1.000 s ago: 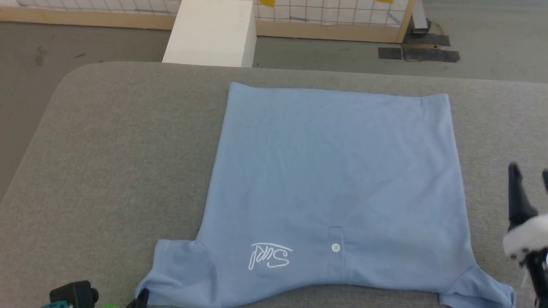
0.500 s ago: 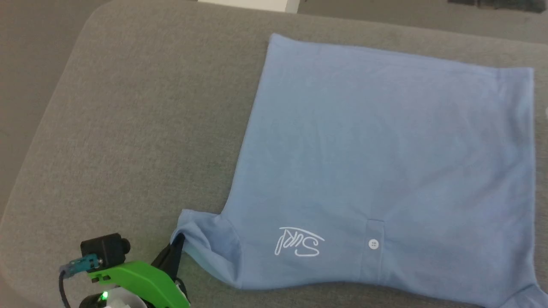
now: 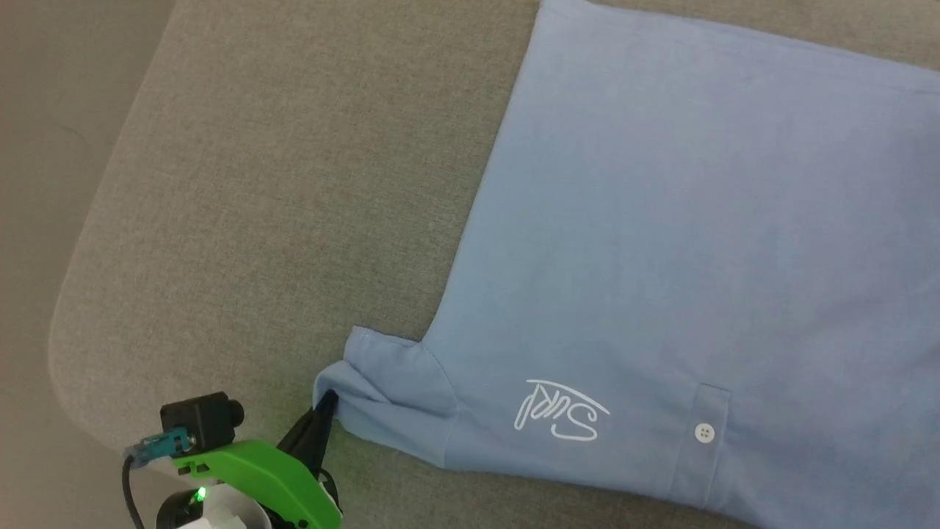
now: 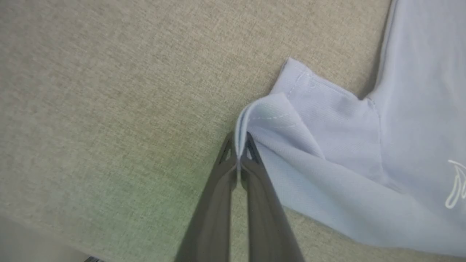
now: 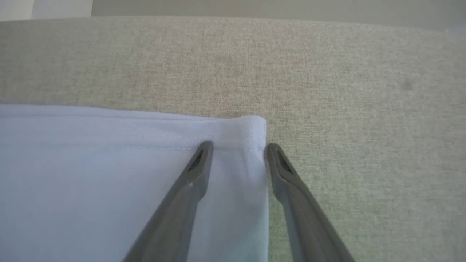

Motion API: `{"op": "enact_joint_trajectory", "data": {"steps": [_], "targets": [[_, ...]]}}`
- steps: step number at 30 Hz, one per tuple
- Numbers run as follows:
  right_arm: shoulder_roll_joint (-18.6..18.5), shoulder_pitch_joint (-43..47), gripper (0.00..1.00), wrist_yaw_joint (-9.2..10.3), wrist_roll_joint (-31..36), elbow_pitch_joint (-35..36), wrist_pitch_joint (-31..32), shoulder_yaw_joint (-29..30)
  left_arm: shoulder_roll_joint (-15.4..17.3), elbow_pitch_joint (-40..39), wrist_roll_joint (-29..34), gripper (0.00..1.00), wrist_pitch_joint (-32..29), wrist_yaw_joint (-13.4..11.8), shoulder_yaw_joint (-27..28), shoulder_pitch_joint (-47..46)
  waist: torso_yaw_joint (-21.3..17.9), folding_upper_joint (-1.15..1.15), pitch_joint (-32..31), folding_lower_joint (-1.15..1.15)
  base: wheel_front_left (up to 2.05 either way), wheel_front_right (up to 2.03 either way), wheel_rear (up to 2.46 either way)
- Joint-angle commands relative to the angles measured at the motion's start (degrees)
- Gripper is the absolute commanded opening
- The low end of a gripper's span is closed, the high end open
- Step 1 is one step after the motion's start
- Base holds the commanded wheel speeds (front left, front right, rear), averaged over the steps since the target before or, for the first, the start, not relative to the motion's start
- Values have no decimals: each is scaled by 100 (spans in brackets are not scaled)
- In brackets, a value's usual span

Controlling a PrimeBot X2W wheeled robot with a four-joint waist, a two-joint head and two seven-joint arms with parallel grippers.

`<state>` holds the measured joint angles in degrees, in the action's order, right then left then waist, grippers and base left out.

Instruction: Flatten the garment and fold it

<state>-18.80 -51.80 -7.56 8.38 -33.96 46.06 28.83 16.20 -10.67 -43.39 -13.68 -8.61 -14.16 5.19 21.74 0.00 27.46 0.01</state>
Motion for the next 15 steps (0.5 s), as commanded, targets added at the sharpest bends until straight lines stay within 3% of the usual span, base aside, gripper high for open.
{"op": "enact_joint_trajectory", "data": {"steps": [1, 2, 6, 8, 15], "targets": [[94, 64, 14, 8, 80, 74, 179, 57, -19, 51, -32, 0, 43, 27, -4, -126, 68, 0, 68, -1, 0, 0, 0], [126, 111, 3, 8, 89, 176, 252, 75, -20, 70, -31, 0, 50, 27, -4, -127, 61, 0, 52, -1, 0, 0, 0], [298, 441, 0, 8, -70, 689, 164, 155, -39, 120, -50, 0, 77, 22, -8, -99, -12, 0, -88, -1, 0, 0, 0], [376, 681, 0, 8, -234, 978, -365, 98, -32, 126, -49, 0, 88, 5, 3, -74, -79, 0, -196, -1, 0, 0, 0], [765, 2231, 0, 8, -1114, 1809, -3177, -244, 69, 100, -40, 0, 84, -123, 104, 151, -527, 0, -810, -1, 0, 0, 0]]}}
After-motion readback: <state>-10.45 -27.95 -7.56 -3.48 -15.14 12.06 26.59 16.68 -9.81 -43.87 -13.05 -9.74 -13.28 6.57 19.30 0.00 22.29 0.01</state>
